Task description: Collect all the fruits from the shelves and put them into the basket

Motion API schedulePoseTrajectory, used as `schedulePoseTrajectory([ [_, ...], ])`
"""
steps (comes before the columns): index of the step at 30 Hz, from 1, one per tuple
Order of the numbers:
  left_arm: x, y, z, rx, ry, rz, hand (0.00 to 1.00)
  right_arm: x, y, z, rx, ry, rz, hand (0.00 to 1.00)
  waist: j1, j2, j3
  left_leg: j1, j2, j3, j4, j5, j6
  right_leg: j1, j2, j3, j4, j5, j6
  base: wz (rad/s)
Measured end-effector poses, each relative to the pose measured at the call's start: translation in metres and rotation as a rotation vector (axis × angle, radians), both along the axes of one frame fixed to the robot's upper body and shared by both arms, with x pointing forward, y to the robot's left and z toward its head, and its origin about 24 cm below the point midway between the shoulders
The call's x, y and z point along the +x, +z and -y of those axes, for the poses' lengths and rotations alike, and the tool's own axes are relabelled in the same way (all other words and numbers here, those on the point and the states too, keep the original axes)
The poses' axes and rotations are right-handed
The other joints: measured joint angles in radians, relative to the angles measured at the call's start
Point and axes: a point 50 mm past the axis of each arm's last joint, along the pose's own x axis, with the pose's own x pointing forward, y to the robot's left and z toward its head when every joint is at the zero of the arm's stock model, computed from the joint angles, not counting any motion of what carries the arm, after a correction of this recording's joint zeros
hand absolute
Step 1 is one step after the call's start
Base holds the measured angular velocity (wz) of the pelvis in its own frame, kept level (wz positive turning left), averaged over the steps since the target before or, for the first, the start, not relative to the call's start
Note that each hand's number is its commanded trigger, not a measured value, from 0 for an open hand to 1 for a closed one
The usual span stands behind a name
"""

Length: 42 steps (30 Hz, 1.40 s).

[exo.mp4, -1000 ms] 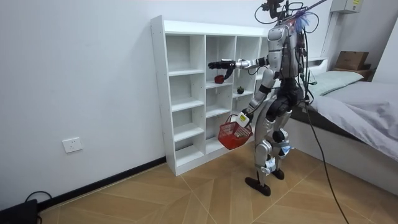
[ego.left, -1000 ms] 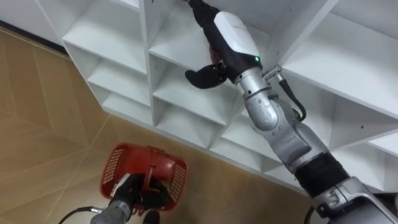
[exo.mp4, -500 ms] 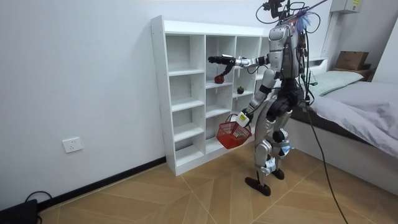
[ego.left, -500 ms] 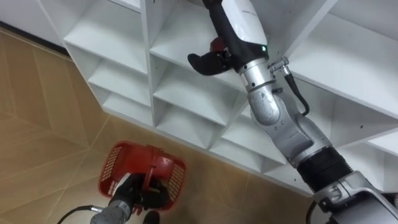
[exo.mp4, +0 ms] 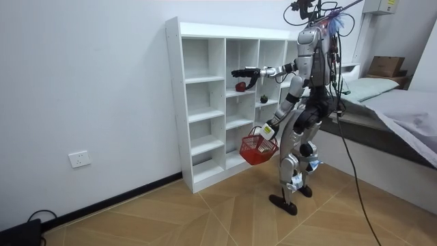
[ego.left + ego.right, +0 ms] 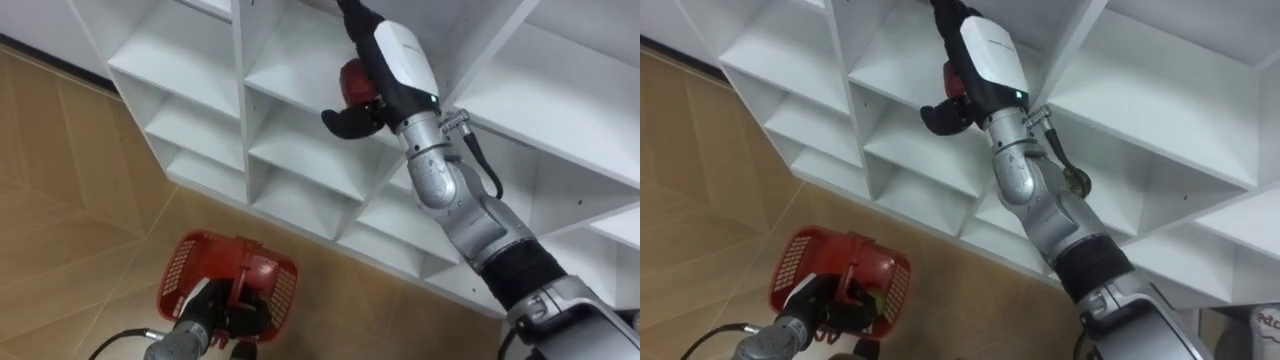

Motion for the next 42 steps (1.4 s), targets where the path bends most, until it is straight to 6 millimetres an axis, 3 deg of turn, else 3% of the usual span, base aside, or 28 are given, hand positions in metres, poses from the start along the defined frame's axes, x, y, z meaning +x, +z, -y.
schedulePoseTrajectory([
  [8,0.003,0.001,0.003,-0.014,-0.016,-0.003,1.00,0.003,-0.012,0.013,-0.009,-0.019,-0.106,0.00,-0.001,0.004,0.0026,-0.018,-0.006,-0.013,0.006,0.000,0.000,-0.014,-0.010,-0.024,0.008,-0.001,-0.001,0.05],
  [38,0.010,0.005,0.007,-0.002,-0.057,0.010,1.00,0.014,-0.012,0.022,-0.025,-0.061,-0.150,0.00,0.008,0.002,0.0024,-0.016,-0.015,-0.014,0.001,0.005,0.008,-0.015,-0.022,-0.025,0.021,-0.006,0.006,0.00],
  [42,0.012,0.006,0.006,0.001,-0.061,0.013,1.00,0.021,-0.010,0.026,-0.051,-0.084,-0.157,0.00,0.025,-0.003,0.0053,-0.011,-0.015,-0.011,-0.001,0.006,0.008,-0.014,-0.021,-0.024,0.021,-0.006,0.006,0.00],
])
